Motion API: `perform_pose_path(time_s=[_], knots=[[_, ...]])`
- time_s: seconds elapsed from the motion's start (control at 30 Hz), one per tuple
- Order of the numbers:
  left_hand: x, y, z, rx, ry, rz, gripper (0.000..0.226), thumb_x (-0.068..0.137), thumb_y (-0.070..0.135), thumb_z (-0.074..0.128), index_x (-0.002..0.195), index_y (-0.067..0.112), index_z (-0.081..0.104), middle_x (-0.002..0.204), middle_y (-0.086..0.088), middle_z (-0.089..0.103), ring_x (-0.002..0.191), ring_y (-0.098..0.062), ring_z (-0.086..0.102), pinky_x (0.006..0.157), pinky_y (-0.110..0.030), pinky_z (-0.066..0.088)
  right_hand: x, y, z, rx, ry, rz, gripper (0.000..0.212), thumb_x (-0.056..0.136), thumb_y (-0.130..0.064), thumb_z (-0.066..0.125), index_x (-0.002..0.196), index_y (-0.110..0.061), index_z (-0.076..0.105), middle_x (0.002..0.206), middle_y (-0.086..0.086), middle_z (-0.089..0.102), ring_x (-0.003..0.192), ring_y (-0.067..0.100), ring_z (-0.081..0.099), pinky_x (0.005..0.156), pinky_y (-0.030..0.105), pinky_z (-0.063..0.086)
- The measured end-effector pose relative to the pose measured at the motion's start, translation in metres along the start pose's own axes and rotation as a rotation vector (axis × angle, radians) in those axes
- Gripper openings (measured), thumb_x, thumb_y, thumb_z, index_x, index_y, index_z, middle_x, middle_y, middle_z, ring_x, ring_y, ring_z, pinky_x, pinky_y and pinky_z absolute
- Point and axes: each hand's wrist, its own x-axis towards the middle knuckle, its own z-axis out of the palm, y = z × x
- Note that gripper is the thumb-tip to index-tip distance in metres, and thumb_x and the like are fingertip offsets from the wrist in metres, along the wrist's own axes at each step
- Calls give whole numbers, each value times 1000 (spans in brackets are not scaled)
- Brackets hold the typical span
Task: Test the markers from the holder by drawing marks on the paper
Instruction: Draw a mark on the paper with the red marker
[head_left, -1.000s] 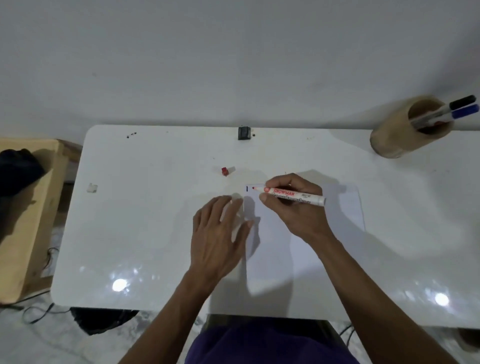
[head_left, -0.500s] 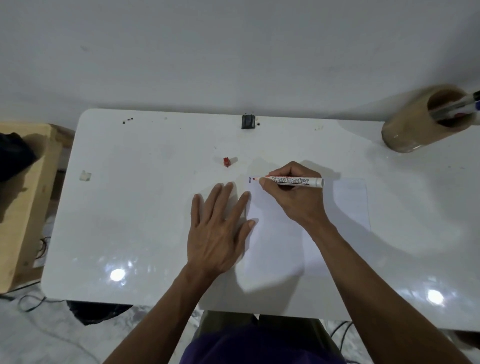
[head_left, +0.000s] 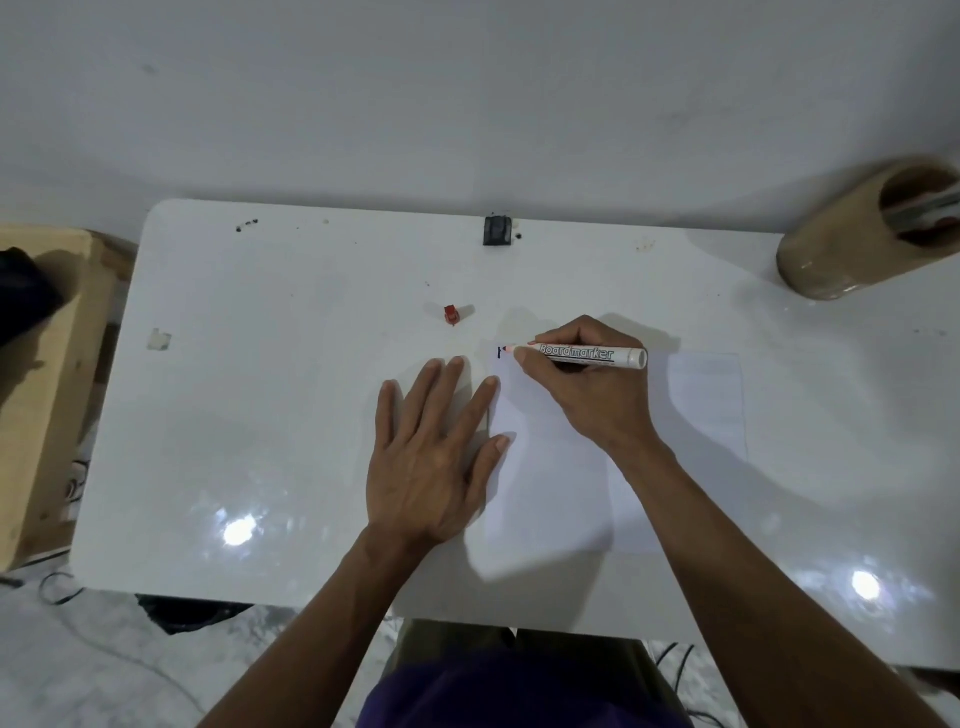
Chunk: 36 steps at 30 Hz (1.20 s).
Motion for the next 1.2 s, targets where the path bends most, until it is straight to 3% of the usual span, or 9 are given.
perform_pose_path(time_s=[0.23, 0.87, 1.07, 1.2], knots=[[0, 0, 2, -1, -13, -5, 59, 99, 56, 42, 152, 32, 36, 163, -6, 33, 154, -25, 21, 121, -60, 20, 1, -1, -1, -32, -16, -18, 19, 77, -15, 88, 73, -6, 71, 69, -1, 74, 57, 7, 64, 52, 21, 50], [-1, -1, 5, -8, -29, -13, 61, 98, 58, 40, 153, 34, 32, 164, -4, 30, 155, -24, 17, 122, -58, 16, 0, -1, -4, -37, -52, 6, 18, 75, -12, 88, 71, -6, 71, 69, -2, 74, 54, 4, 62, 51, 18, 46], [-1, 0, 3, -23, -25, -10, 59, 99, 57, 41, 153, 33, 35, 163, -5, 32, 154, -24, 20, 121, -59, 18, 0, -5, -4, -42, -66, 15, 18, 76, -13, 87, 74, -7, 71, 71, 1, 75, 58, 11, 67, 51, 23, 50], [0, 1, -4, -62, -41, -19, 58, 99, 58, 39, 151, 32, 39, 161, -4, 36, 153, -24, 25, 122, -57, 20, 2, -21, -16, 227, -56, 114, 26, 78, -3, 85, 81, -15, 62, 81, 10, 77, 71, 27, 76, 61, 33, 60]])
